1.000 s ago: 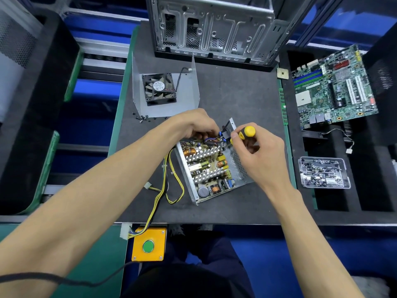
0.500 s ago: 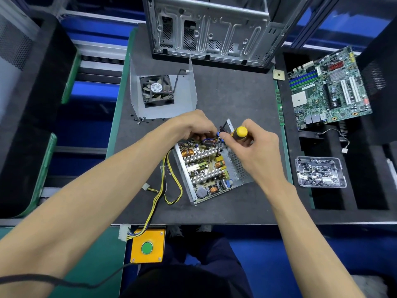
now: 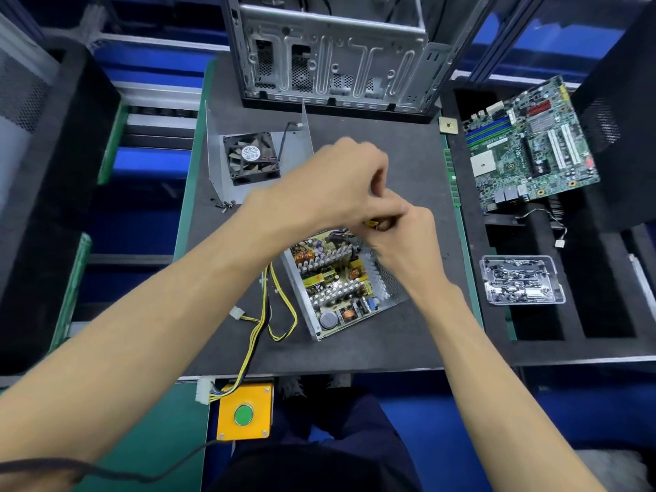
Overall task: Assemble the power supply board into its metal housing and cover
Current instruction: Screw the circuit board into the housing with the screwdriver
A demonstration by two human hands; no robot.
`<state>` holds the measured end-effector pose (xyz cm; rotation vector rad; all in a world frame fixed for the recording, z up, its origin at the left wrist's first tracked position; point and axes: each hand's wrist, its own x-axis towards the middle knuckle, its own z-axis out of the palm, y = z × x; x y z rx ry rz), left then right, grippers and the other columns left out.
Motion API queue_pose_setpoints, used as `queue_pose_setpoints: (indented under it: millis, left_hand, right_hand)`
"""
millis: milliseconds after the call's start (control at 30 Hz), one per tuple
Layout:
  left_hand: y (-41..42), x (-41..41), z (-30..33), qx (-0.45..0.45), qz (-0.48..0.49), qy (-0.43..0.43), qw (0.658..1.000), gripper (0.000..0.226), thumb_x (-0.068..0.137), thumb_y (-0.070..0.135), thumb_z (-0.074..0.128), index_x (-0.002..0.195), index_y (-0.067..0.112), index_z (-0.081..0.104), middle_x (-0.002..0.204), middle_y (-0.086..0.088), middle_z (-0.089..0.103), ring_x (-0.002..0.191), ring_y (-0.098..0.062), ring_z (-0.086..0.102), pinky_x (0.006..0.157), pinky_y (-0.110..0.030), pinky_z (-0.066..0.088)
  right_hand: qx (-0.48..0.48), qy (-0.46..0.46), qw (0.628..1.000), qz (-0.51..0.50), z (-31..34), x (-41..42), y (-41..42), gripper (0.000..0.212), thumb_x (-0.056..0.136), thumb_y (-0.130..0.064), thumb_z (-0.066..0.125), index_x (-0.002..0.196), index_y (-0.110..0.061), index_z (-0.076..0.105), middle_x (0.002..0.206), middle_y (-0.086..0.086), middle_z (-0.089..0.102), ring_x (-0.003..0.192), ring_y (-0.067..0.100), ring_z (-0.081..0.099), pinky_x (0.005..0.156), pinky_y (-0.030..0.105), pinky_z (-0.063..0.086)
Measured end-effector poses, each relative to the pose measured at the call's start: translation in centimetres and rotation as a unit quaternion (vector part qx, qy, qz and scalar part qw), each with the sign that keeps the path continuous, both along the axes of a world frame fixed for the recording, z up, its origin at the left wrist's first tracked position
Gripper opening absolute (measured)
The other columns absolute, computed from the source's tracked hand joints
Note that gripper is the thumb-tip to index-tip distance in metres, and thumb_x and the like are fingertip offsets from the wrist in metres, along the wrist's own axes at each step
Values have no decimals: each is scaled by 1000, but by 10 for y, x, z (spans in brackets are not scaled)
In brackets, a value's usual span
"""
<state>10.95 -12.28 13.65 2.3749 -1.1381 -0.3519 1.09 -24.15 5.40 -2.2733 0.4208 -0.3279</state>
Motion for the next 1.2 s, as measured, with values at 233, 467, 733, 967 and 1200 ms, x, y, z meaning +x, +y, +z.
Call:
queue_pose_setpoints:
  millis: [233,467,733,967,1200]
  left_hand:
    - [3,-9,2,44,-14,-32,998,46,85,60,66,75,16,62,71,-2,59,78,-30,59,62,-33,36]
    - [-1,-24,10,77,-97,-40,991,9,88,23,64,89,14,64,87,-2,54,90,-30,59,69,-37,40]
    - [-3,-32,7,65,-32,-69,995,43,83,58,65,96,19,56,87,0,61,81,-27,60,67,-40,47]
    - [-10,-38,22,95,-99,-67,988,30,87,38,65,107,16,64,103,-3,58,92,-29,61,77,-44,51]
    - [-14,-42,19,120,-67,-87,987,11,89,14,59,100,14,57,85,-3,49,88,-34,60,68,-42,45]
  right_hand:
    - [32,-9,999,11,-5,-3,0,36,72,-40,72,75,-16,47,55,0,47,56,18,36,48,37,36]
    - [53,-1,998,39,3,-9,-5,15,69,-43,59,82,-50,58,64,-15,63,55,6,51,49,20,40]
    - [95,-9,992,80,-8,-24,-22,26,72,-42,63,72,-22,46,58,-5,45,56,8,30,47,18,26]
    - [68,16,994,80,-7,-19,-22,25,79,-19,65,69,-35,48,58,-6,58,53,4,42,48,15,32]
    - [95,5,992,84,-3,-20,-19,33,77,-25,67,63,-34,39,52,-15,51,50,3,39,47,14,32]
